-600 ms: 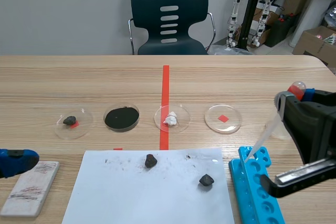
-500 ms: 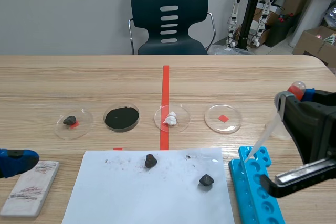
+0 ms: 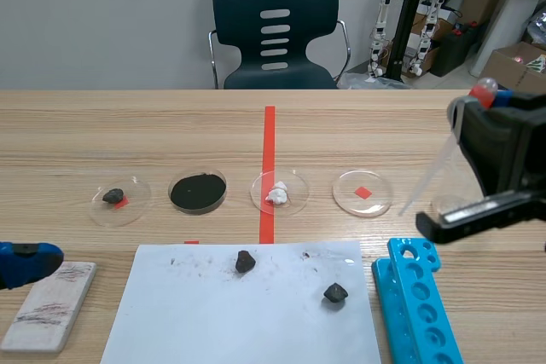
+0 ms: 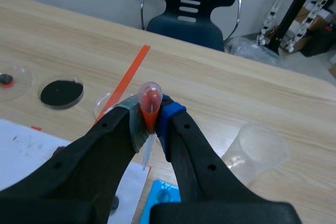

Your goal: Draw acid from the petri dish

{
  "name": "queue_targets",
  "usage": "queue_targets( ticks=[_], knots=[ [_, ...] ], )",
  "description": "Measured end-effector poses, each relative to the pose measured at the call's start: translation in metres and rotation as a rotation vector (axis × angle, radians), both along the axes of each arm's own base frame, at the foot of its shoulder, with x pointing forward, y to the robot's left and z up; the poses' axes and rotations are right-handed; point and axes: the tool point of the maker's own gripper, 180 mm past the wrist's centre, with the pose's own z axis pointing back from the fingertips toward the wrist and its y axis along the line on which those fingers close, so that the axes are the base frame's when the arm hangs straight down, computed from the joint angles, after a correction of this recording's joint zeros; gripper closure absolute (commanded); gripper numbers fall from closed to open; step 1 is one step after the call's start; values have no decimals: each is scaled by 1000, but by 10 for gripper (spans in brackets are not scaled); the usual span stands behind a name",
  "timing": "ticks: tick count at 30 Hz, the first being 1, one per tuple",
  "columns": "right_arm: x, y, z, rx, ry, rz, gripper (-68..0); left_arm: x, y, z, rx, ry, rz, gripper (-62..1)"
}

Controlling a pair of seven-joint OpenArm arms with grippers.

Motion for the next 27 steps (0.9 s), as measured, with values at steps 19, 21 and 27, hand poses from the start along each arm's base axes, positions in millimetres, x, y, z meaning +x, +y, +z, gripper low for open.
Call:
queue_targets(
  ticks=[19,21,27],
  knots=[
    [83,-56,-17,-55,-69,-157,-8,0,0,0,0,0,0,-623],
    [92,-64,-22,-49,-63,-177,-8,0,0,0,0,0,0,-623],
    [110,-65,-36,-54,-47,-114,-8,0,0,0,0,0,0,-623]
  ],
)
